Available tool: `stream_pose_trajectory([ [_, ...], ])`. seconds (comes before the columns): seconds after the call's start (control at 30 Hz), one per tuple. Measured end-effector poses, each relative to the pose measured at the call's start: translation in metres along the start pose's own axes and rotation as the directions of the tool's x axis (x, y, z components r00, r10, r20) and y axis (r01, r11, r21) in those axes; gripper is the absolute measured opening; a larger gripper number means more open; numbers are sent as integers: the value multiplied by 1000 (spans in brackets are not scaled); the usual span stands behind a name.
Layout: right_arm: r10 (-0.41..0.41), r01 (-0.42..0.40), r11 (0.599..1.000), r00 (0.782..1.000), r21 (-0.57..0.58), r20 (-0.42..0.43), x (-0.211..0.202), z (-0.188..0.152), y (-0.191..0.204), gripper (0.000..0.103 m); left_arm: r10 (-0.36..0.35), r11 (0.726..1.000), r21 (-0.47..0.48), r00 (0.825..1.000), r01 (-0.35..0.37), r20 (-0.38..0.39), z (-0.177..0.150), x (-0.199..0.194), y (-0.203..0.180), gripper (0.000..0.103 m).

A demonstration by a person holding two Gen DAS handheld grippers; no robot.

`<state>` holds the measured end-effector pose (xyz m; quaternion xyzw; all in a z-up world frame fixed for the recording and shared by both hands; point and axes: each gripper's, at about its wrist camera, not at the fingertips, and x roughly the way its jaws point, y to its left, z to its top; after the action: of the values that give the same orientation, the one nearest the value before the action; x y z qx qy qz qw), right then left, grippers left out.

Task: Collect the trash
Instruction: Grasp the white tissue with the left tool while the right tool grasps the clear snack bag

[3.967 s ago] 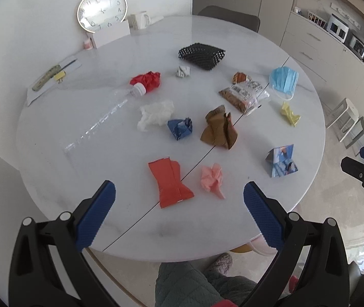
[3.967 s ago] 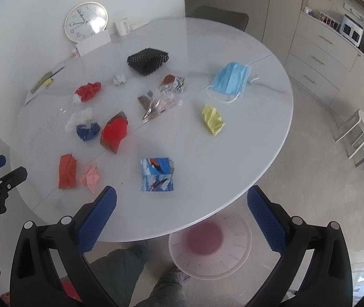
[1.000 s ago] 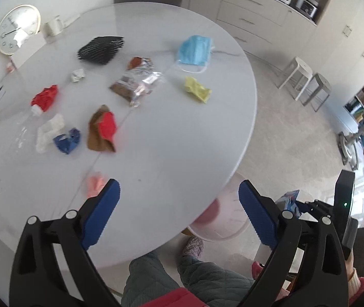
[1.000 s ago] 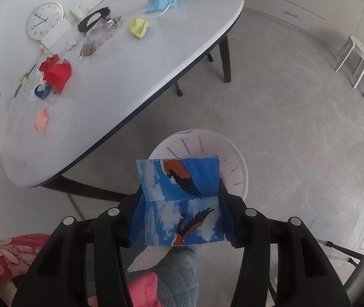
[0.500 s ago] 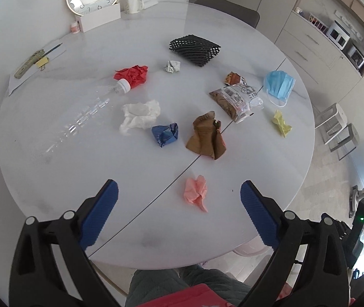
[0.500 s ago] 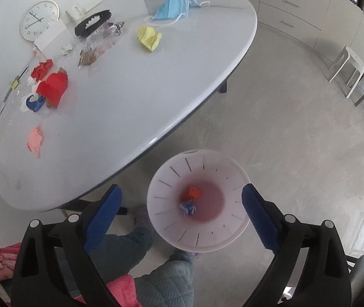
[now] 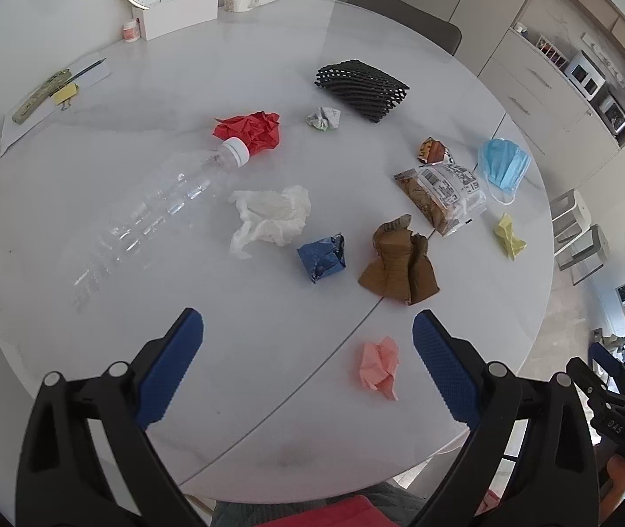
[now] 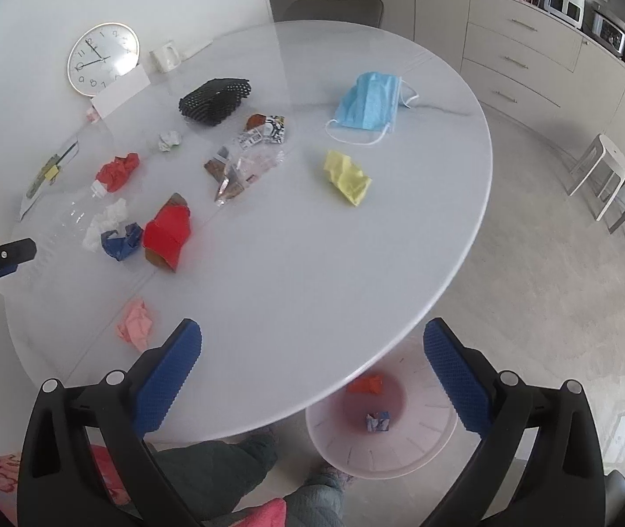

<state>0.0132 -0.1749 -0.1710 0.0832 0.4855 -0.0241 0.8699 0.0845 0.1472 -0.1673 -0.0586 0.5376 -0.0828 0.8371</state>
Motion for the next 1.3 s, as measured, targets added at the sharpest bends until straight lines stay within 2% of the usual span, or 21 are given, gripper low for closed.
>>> stream_pose_trajectory([
  [0.1, 11, -11, 1000, 1000, -5, 2, 2, 10, 18, 101, -1, 1000, 3, 1000, 1, -25, 11, 16, 13, 92],
  [0.3, 3, -3, 1000, 1000, -6, 18, 10, 28, 46, 101, -25, 997, -80, 997, 19, -72, 38, 52, 30, 92],
  [0.63, -21, 21, 1000, 1000, -3, -1, 43, 69, 65, 101, 24, 999, -19, 988, -27, -150, 70, 113, 18, 92],
  [1.0, -21, 15, 994, 998, -106, -53, 130, 151, 70, 101, 27, 997, -59, 964, -44, -264, 87, 163, 18, 91],
  [1.17, -6, -15, 988, 990, -154, -139, 178, 169, 70, 100, 39, 997, -51, 960, -55, -277, 93, 172, 16, 79],
  [1.2, -2, -23, 986, 988, -162, -157, 185, 169, 72, 97, 54, 997, -37, 959, -67, -277, 94, 173, 14, 76],
  [1.27, 13, -49, 981, 982, -189, -186, 195, 168, 75, 76, 74, 997, -13, 958, -81, -277, 97, 174, 12, 65],
  [1.3, 16, -57, 978, 979, -201, -203, 199, 168, 78, 69, 77, 997, -4, 958, -82, -276, 97, 174, 11, 62],
])
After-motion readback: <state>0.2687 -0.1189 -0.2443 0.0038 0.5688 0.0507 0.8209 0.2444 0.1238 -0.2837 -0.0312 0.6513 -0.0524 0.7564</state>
